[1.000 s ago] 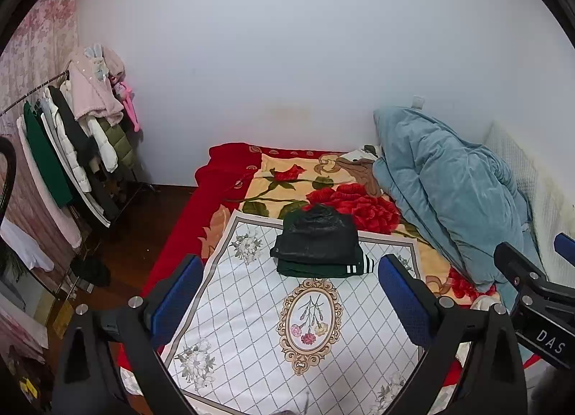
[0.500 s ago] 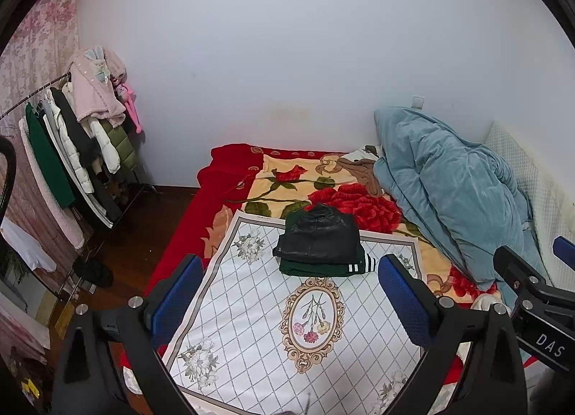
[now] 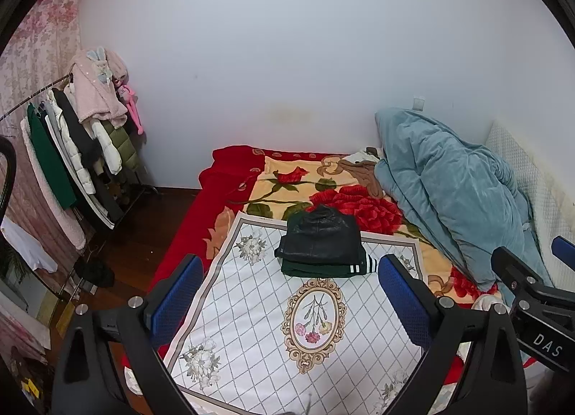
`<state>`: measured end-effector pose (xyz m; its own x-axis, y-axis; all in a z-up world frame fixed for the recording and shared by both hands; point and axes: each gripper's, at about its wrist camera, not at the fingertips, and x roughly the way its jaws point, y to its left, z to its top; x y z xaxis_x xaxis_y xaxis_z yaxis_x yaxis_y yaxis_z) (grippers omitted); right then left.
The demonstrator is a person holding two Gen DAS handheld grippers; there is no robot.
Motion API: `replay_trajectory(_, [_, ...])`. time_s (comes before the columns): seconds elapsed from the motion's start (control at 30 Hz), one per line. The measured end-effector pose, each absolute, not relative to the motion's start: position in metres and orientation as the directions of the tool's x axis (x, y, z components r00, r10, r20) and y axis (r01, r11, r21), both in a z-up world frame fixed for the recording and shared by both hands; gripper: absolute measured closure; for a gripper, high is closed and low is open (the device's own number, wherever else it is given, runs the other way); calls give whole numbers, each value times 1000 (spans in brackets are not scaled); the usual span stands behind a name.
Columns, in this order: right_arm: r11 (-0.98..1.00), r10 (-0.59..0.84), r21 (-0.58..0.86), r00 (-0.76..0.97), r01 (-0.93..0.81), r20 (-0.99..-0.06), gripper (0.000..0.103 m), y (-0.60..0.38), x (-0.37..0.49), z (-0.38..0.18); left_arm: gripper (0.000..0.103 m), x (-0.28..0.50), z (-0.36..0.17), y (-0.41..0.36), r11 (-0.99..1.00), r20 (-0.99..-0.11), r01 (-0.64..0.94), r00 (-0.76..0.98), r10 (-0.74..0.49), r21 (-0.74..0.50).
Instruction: Fold large clothes
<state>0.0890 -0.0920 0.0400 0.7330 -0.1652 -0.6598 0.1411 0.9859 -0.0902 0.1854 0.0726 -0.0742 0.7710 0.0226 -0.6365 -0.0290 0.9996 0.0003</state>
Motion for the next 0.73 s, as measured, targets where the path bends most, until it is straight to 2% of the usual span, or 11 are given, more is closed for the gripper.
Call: replay_trajectory(0.73, [986,-166,-94,735,138,-658,0,-89,89,39,3,180,-72,82,1000,-636,-30,771,22,-2])
